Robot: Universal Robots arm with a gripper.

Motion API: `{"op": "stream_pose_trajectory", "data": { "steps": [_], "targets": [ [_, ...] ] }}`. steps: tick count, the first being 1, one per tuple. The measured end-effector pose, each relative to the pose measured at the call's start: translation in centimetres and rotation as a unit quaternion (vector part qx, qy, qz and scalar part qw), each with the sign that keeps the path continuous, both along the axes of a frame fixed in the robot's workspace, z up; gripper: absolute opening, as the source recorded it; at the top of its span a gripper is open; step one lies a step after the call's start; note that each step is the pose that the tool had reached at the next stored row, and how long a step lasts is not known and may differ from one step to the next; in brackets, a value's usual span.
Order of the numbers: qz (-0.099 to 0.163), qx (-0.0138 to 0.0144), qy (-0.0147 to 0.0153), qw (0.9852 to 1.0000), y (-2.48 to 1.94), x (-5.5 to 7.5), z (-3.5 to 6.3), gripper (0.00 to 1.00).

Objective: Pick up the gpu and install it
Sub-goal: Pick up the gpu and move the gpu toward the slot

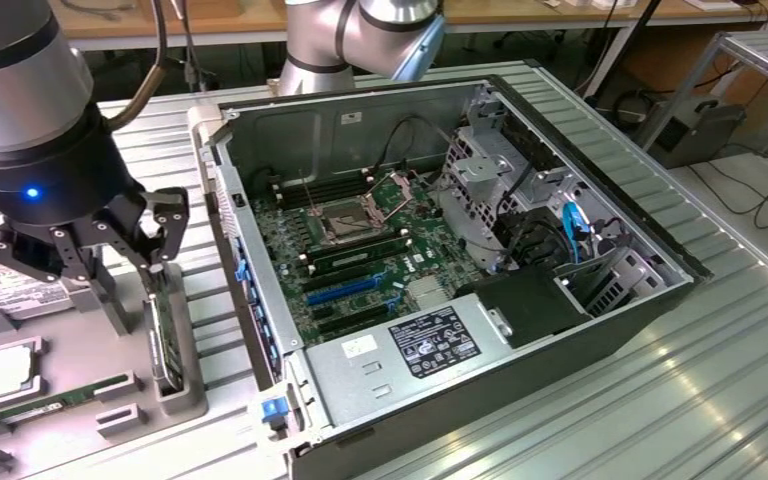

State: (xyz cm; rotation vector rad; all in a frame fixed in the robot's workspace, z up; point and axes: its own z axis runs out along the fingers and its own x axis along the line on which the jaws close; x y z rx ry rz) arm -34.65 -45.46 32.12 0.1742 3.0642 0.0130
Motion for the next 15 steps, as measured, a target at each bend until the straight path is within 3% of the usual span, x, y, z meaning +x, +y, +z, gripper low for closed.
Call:
{"op": "stream_pose_trajectory", "data": {
  "steps": [3,15],
  "targets": [
    [0.0,0.0,-0.0031,1.0,-0.01,-0.1,-0.46,0.42],
    [-0.001,-0.0001,-0.0033,1.0,-0.1,0.2,-3.09,0.42]
  ]
}}
